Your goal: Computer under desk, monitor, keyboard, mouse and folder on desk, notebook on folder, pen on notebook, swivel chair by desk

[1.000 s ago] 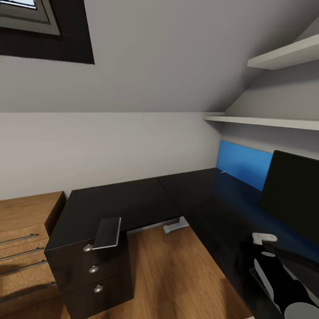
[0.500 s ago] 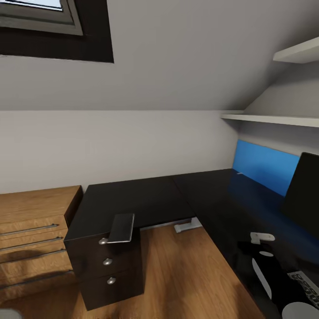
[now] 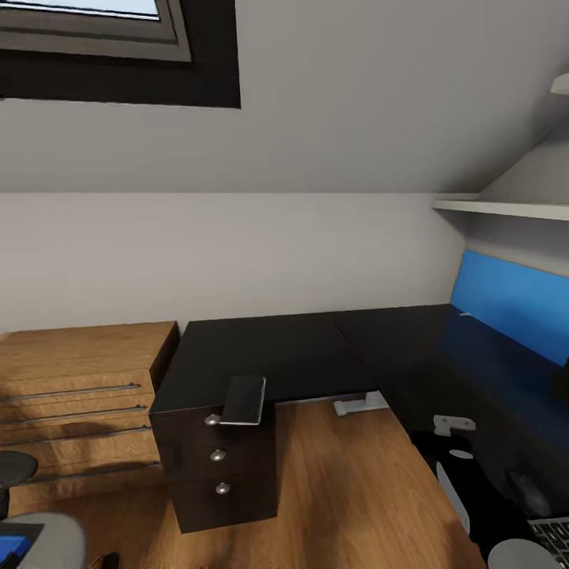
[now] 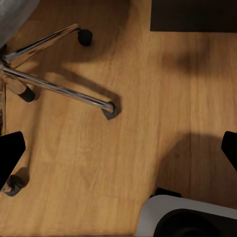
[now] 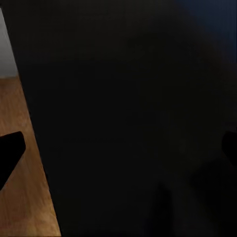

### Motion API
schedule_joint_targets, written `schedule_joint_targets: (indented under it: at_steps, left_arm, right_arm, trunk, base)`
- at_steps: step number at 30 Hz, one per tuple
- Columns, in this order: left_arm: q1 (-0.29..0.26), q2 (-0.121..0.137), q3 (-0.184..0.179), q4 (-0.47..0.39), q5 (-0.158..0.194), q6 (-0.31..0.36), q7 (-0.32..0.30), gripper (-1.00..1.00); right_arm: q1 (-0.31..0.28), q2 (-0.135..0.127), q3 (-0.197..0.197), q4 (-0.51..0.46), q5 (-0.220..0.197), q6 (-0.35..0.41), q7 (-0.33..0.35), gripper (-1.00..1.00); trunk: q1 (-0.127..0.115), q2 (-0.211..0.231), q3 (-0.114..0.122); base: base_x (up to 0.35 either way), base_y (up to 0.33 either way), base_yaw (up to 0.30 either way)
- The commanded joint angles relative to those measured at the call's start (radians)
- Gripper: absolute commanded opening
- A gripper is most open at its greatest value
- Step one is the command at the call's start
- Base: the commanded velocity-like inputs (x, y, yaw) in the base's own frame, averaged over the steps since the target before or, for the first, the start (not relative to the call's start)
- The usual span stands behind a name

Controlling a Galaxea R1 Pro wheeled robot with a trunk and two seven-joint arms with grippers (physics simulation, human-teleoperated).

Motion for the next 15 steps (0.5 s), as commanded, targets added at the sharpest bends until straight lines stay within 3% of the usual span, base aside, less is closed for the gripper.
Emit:
schedule_joint_targets:
  at_steps: [1,10,15]
  left_arm:
    - [0.0,-0.001,0.0,-0.002,0.003,-0.001,-0.001,1.0]
    - [0.0,-0.006,-0.002,-0.002,0.003,-0.001,0.003,1.0]
    - [0.0,-0.01,-0.003,-0.007,0.004,0.002,0.006,1.0]
  right_arm:
    - [0.0,0.006,0.001,-0.001,0.0,-0.005,-0.003,1.0]
    - [0.002,0.039,0.012,0.017,0.035,-0.039,-0.005,1.0]
    - [0.003,0.087,0.017,0.076,0.091,-0.09,-0.007,1.0]
  trunk:
    - [0.0,-0.001,-0.002]
    - [0.0,-0.001,-0.01]
    - [0.0,-0.001,-0.014]
  base:
    - [0.0,0.0,0.236]
    - [0.0,0.0,0.236]
    - [0.0,0.0,0.236]
